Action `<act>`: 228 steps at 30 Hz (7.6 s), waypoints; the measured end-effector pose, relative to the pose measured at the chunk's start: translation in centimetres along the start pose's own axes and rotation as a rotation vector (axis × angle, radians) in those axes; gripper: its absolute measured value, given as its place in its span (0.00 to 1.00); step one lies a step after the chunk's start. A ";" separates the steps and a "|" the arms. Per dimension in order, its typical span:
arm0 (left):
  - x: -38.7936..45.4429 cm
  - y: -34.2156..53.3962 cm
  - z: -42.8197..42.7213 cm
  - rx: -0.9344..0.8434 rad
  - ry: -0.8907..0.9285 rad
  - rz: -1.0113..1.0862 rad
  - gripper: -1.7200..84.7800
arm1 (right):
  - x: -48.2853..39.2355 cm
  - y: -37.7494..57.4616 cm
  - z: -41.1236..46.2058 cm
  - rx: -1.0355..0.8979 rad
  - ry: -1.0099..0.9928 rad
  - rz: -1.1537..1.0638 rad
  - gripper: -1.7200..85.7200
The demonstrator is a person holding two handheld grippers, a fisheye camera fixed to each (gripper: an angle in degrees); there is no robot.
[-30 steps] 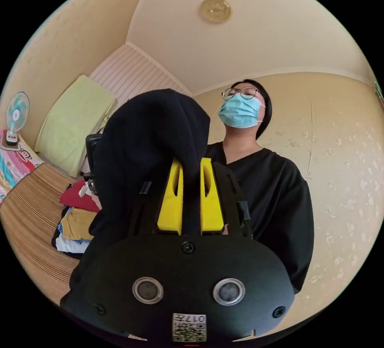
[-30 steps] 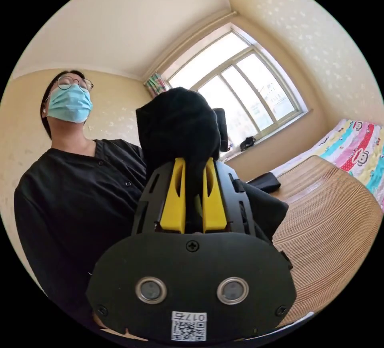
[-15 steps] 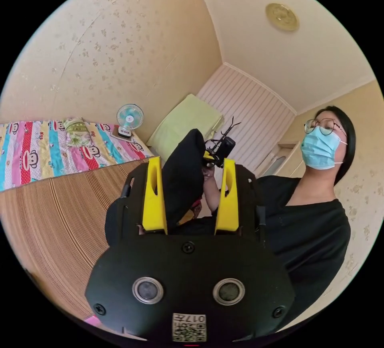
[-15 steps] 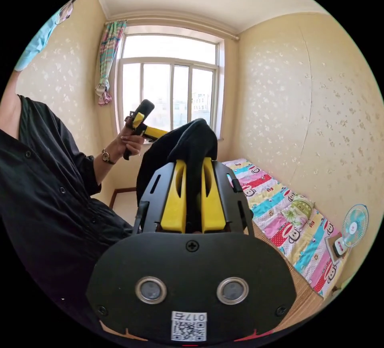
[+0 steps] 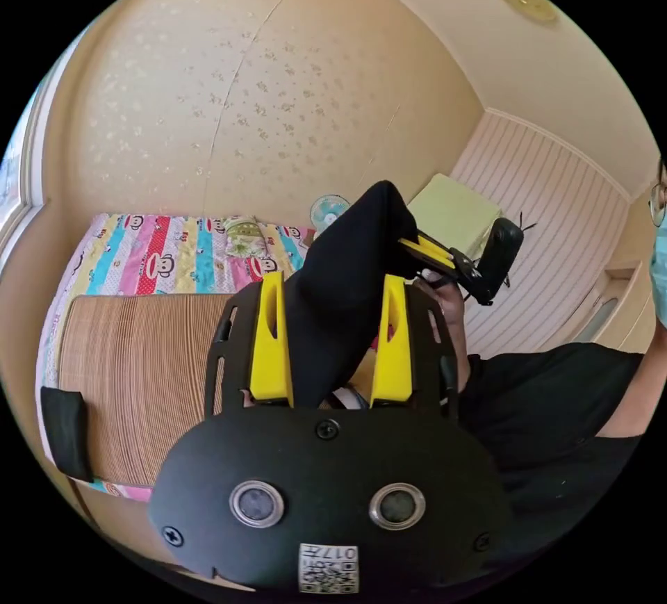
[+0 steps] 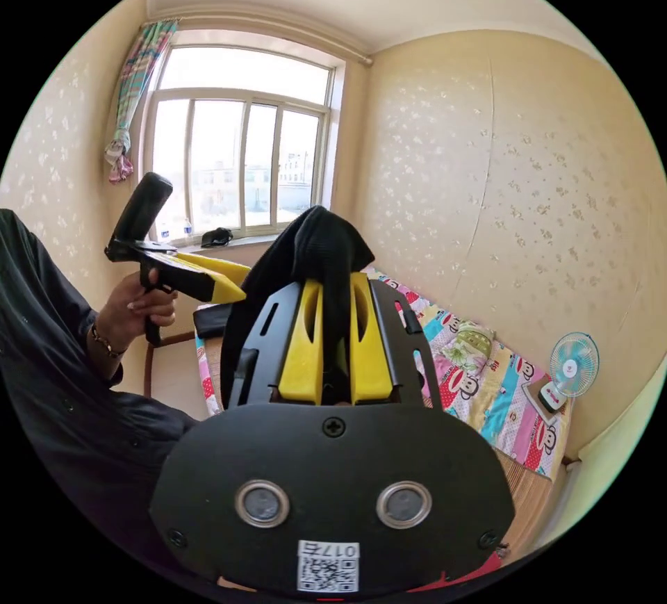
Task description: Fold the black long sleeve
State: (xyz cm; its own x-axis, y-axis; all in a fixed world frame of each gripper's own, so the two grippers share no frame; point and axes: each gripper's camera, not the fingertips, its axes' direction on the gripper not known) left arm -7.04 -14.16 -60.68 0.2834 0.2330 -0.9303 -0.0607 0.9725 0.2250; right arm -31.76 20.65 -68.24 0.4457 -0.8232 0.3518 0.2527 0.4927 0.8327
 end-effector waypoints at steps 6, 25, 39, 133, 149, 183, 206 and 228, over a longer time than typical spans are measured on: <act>4.6 0.0 3.2 -0.108 -0.046 0.046 0.10 | -0.7 -1.0 1.2 0.006 -0.038 0.011 0.10; 8.4 -6.4 -17.0 0.368 0.226 0.352 0.05 | 8.9 17.3 9.4 -0.186 -0.694 0.272 0.22; -3.1 -7.1 -30.6 0.239 -0.055 0.158 0.05 | 13.7 7.2 5.5 0.185 -0.329 0.384 0.08; -77.0 -10.4 -43.7 0.299 -0.291 -1.254 0.06 | 55.1 49.0 15.2 -1.122 0.000 1.562 0.03; -45.1 -26.9 -1.0 -0.386 0.155 -0.320 0.11 | 55.6 63.0 0.4 0.329 0.160 2.491 0.16; -56.5 7.0 -27.9 -0.953 0.037 -0.653 0.17 | 42.0 38.8 27.3 -1.107 -0.185 0.933 0.13; -70.4 -5.5 -39.4 -0.552 1.108 -0.891 0.04 | 45.7 42.3 3.8 -0.326 -0.809 1.445 0.05; -80.9 -16.3 -27.8 -0.397 0.014 -1.042 0.22 | 57.9 32.4 29.9 -0.635 -0.211 1.212 0.11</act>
State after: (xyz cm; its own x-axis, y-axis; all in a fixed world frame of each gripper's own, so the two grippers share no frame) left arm -55.59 -48.70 2.84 0.3636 -0.7008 -0.6138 -0.1019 0.6250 -0.7740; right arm -23.46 -19.48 -8.14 0.5426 0.2084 0.8137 0.1741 0.9198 -0.3516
